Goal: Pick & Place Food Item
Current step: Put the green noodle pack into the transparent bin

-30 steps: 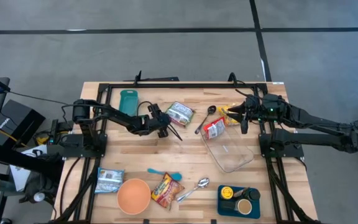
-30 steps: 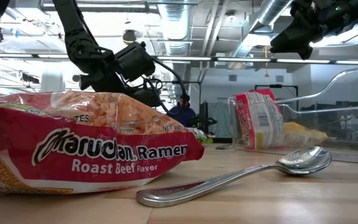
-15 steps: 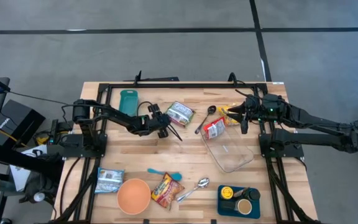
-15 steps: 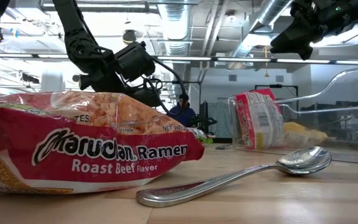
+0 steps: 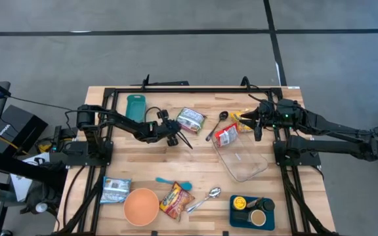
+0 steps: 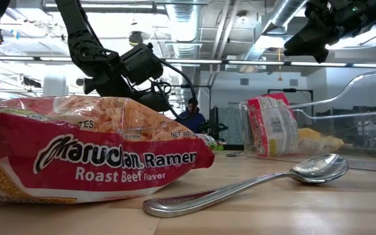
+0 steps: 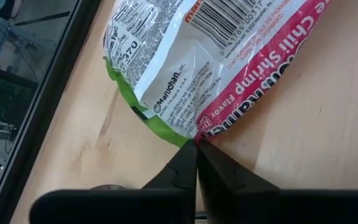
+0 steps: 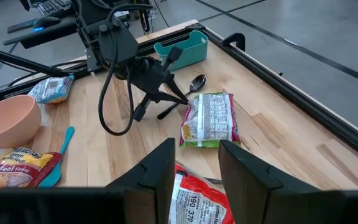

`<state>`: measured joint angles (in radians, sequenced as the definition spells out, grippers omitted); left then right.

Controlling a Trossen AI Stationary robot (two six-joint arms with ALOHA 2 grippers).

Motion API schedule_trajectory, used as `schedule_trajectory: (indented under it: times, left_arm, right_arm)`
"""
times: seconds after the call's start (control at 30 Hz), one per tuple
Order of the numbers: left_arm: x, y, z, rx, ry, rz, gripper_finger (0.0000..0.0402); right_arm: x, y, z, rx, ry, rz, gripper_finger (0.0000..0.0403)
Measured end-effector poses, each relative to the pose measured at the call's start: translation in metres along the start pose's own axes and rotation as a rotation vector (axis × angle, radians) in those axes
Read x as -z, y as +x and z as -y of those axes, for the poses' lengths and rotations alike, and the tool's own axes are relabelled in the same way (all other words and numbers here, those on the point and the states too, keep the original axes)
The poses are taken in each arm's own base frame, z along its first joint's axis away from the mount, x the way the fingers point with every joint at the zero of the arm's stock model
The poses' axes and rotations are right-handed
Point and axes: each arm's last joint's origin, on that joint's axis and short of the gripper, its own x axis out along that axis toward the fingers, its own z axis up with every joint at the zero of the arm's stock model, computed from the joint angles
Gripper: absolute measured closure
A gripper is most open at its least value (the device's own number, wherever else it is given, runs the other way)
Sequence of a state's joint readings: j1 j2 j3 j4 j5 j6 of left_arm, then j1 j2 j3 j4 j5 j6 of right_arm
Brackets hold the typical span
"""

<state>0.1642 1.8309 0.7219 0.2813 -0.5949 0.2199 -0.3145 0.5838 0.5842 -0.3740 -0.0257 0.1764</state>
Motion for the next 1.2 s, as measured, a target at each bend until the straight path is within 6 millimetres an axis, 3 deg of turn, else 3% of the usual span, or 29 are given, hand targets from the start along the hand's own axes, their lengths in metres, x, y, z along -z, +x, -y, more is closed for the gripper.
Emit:
schedule_trajectory:
  times: [0.2, 0.43, 0.7, 0.83, 1.2]
  left_arm:
    - [-0.004, -0.006, 0.001, -0.003, -0.003, 0.024, 0.0401]
    - [-0.023, -0.032, -0.003, 0.009, -0.045, 0.136, 0.0401]
    - [-0.045, -0.072, -0.025, 0.038, -0.356, 0.287, 0.0401]
    - [-0.051, -0.085, -0.034, 0.103, -0.427, 0.344, 0.0401]
    - [-0.057, -0.100, -0.035, 0.262, -0.419, 0.413, 0.0401]
  right_arm:
    - [0.000, 0.000, 0.000, 0.000, 0.000, 0.000, 0.0285]
    - [0.000, 0.000, 0.000, 0.000, 0.000, 0.000, 0.0285]
    - [0.000, 0.000, 0.000, 0.000, 0.000, -0.001, 0.0285]
    - [0.001, 0.000, 0.000, 0.003, 0.000, -0.015, 0.0285]
    - [0.002, 0.003, 0.000, -0.001, -0.050, -0.026, 0.0285]
